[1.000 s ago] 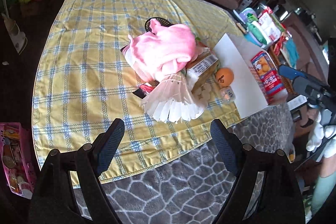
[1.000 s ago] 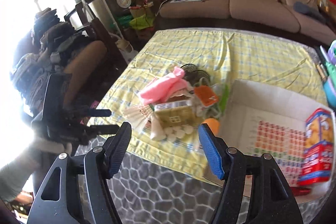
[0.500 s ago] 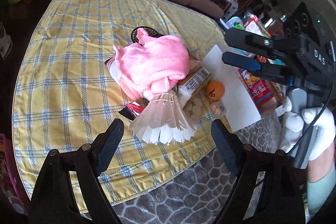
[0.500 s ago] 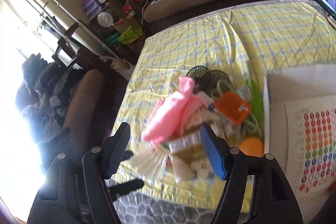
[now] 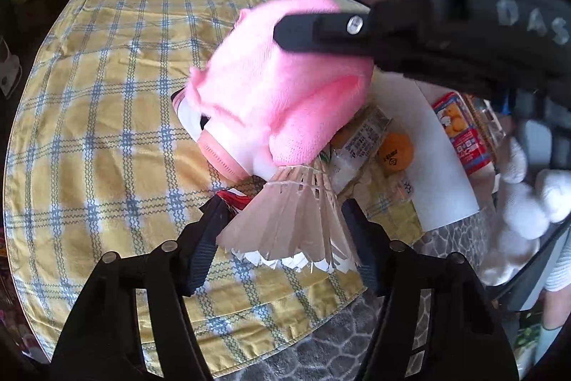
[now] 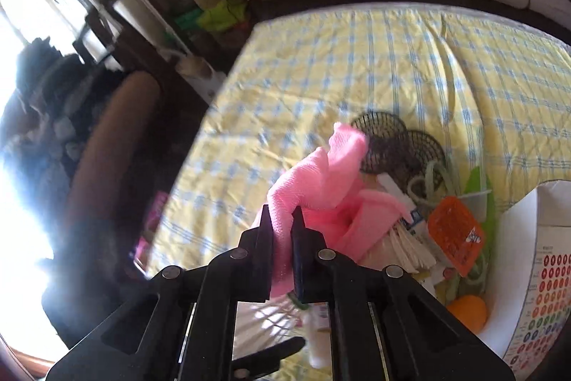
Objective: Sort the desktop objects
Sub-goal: 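Grasp the pink towel with the right gripper while the left grasps the shuttlecock, then carry the pink towel with the right gripper into the white box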
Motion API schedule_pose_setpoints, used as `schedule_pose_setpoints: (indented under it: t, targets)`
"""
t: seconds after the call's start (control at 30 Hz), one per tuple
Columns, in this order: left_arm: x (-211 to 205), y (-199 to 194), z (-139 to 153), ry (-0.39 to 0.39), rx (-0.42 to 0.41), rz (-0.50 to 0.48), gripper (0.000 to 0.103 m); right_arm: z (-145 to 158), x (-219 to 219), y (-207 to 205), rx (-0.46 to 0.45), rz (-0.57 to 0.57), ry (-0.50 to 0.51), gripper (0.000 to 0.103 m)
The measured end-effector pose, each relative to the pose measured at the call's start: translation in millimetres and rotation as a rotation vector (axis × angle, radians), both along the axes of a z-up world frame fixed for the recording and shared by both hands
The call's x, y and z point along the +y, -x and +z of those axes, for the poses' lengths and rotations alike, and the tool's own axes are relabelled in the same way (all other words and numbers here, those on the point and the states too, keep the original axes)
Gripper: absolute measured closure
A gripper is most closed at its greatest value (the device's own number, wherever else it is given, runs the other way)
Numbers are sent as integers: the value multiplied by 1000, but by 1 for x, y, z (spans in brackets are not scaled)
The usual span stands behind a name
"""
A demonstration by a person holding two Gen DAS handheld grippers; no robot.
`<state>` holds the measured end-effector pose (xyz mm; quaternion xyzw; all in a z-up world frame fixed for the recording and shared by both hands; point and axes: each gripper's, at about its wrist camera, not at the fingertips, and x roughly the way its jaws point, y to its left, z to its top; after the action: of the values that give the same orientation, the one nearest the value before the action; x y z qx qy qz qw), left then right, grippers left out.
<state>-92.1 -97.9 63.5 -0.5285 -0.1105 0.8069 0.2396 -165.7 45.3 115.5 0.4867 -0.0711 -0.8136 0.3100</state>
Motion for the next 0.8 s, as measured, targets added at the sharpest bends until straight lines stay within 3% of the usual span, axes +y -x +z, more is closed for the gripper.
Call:
schedule_pose_setpoints:
  t: [0.1,0.27,0.4,0.63,0.7,0.8]
  targets:
    - [0,-1,-5,3,-15,-6,51,28,8,-5,40,3,99,96]
    - [2,-5,-6,-4,-12,-16,52,62,25,-7,16,-14,369,97]
    - [0,-9,-3,-18,-9,-17,52,95,36,-10,53,-34,501,97]
    - [-8,-10,11,-85,6,-22,52,174,81,-20,199,-71,530,97]
    - [-7,-11,17,-102,18,-23,52,190,97,-27,237,-77,503,97]
    - [-9,-11,22,-125,24,-21,52,209,126,-40,296,-97,386,97]
